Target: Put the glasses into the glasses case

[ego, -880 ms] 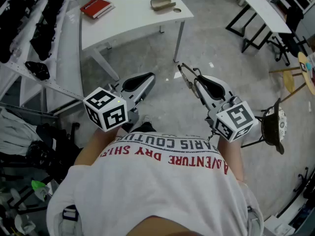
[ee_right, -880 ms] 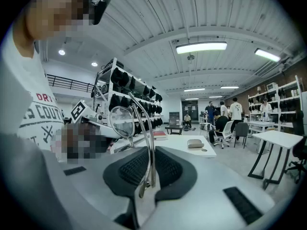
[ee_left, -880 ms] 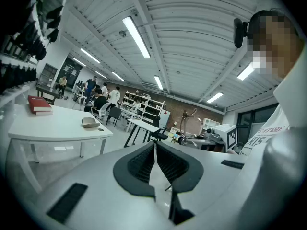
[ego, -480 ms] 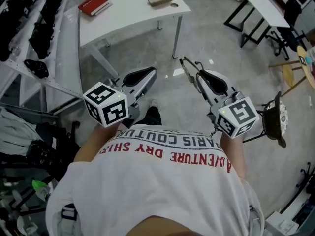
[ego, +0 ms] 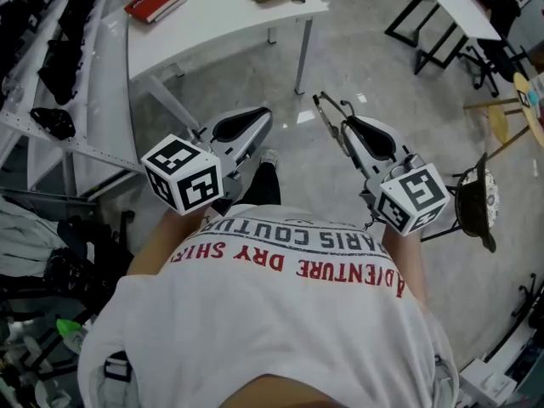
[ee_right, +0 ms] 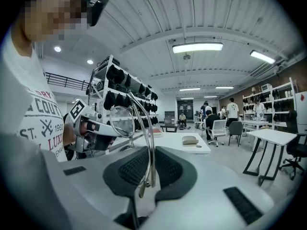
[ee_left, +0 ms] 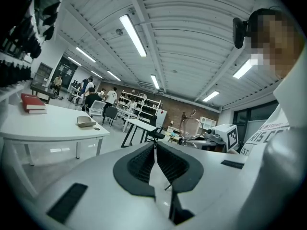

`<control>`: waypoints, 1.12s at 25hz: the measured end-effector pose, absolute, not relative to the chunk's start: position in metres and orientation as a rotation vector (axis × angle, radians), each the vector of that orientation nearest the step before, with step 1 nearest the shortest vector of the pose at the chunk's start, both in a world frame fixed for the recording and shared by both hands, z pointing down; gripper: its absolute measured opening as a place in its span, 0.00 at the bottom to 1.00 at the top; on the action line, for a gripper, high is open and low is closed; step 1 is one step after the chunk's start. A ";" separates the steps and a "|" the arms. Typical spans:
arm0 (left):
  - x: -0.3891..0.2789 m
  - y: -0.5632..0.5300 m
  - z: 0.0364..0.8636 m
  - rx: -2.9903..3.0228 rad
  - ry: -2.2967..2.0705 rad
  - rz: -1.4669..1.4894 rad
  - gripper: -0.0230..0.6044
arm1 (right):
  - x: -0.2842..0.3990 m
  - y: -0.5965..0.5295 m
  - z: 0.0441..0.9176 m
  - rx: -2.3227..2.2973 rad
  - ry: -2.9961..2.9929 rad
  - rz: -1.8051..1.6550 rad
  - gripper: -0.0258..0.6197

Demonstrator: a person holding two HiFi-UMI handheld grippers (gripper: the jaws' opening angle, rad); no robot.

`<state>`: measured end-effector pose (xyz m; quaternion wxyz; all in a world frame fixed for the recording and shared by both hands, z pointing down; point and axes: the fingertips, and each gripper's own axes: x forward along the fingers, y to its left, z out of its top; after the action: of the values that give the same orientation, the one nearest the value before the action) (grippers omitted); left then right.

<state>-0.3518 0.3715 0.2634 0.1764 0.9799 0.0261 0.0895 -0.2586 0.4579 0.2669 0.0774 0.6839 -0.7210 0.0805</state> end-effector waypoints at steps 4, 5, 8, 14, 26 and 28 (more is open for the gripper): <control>-0.341 0.349 0.267 2.769 0.068 0.254 0.10 | -0.246 0.436 0.271 2.047 -2.156 0.253 0.12; -0.337 0.341 0.268 2.766 0.062 0.254 0.10 | -0.242 0.429 0.271 2.045 -2.151 0.258 0.12; -0.326 0.314 0.273 2.751 0.049 0.261 0.10 | -0.227 0.404 0.273 2.040 -2.140 0.271 0.12; -0.288 0.251 0.282 2.716 0.046 0.286 0.10 | -0.195 0.341 0.280 2.007 -2.139 0.326 0.12; -0.196 0.114 0.299 2.645 0.063 0.336 0.10 | -0.106 0.204 0.287 1.990 -2.077 0.430 0.12; -0.183 0.094 0.299 2.643 0.066 0.335 0.10 | -0.093 0.186 0.289 1.988 -2.066 0.434 0.12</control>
<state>-0.1829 0.0942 0.2995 0.2362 0.9637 0.0241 0.1221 -0.0932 0.1856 0.2886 0.1205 0.6806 -0.7072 0.1487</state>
